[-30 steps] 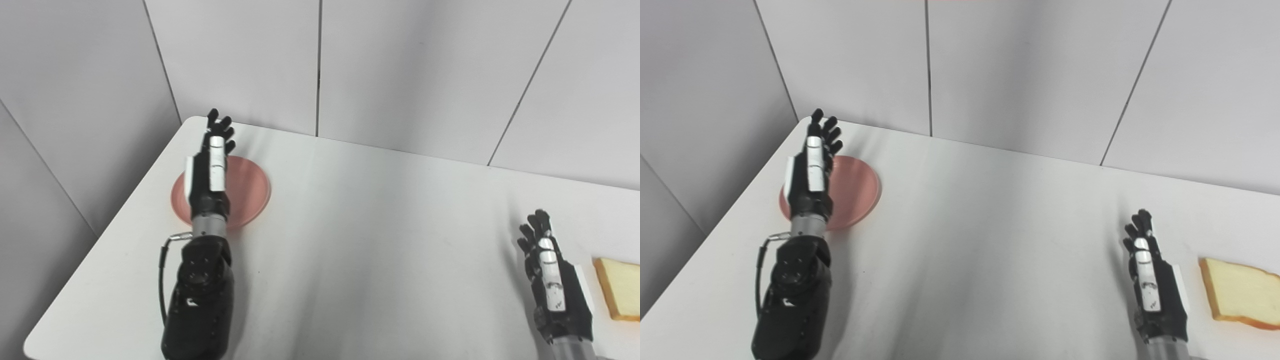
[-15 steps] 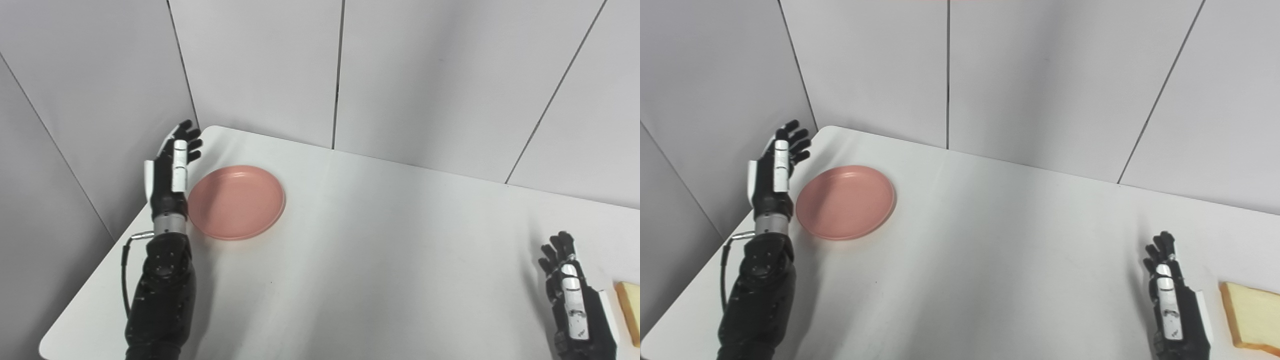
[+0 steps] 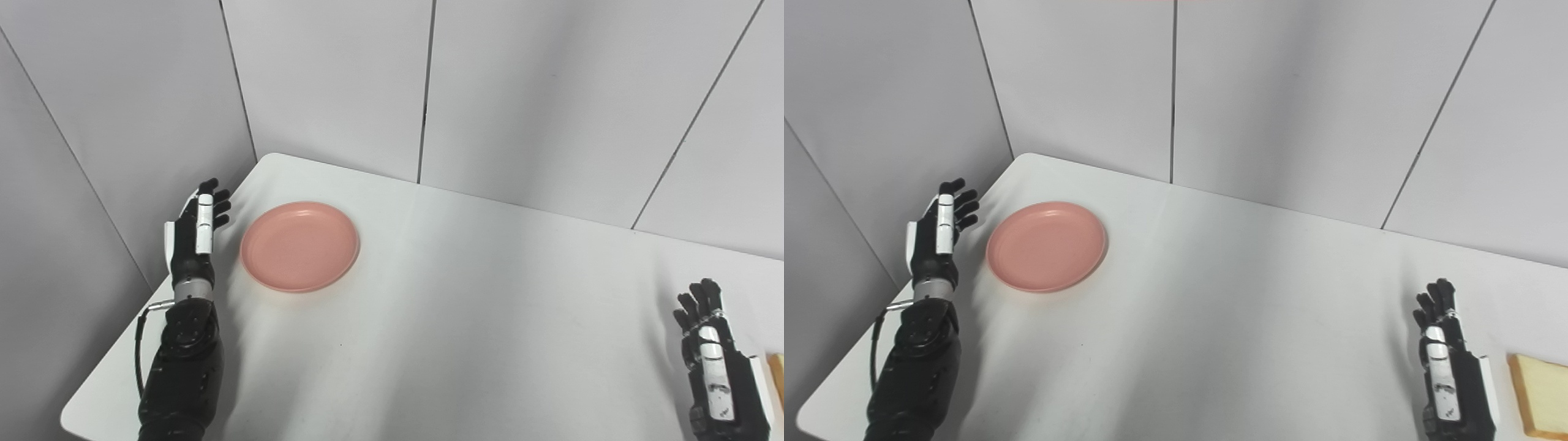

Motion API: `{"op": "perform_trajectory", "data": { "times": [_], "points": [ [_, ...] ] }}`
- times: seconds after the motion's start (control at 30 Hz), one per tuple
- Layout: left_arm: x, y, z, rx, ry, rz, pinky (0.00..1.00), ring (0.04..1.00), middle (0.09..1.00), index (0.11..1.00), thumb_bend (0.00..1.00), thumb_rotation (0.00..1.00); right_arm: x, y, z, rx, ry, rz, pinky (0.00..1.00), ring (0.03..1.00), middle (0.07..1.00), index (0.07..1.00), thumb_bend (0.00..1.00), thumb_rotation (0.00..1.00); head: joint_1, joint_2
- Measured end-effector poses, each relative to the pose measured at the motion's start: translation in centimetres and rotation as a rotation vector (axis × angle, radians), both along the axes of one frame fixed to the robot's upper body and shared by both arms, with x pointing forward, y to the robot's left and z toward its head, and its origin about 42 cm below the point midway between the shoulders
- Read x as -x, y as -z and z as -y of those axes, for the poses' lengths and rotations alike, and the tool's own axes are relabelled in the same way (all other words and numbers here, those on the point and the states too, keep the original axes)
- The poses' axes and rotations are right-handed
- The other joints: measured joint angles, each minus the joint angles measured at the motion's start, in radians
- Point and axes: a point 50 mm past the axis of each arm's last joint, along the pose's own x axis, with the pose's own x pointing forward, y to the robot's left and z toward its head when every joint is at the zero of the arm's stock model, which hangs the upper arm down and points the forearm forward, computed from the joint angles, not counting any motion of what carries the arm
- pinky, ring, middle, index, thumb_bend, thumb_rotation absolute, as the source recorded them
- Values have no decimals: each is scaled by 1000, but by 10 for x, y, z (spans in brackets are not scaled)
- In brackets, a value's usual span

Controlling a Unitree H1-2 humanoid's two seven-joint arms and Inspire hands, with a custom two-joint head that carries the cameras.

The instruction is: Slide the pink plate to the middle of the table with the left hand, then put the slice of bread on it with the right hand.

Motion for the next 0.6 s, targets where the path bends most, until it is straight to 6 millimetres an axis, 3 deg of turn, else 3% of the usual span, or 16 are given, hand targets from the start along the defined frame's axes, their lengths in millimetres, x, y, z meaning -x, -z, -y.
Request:
{"op": "perform_trajectory", "data": {
  "times": [0.33,0.6],
  "points": [
    [-3,6,-4,35,151,-49,922,927,926,911,675,959,2,0,0,3,-10,4,1000,1000,1000,1000,498,877,-6,6],
    [-9,2,18,6,266,-73,946,934,933,925,650,998,2,-1,0,3,-10,6,1000,1000,1000,1000,505,863,-2,17]
  ]
}}
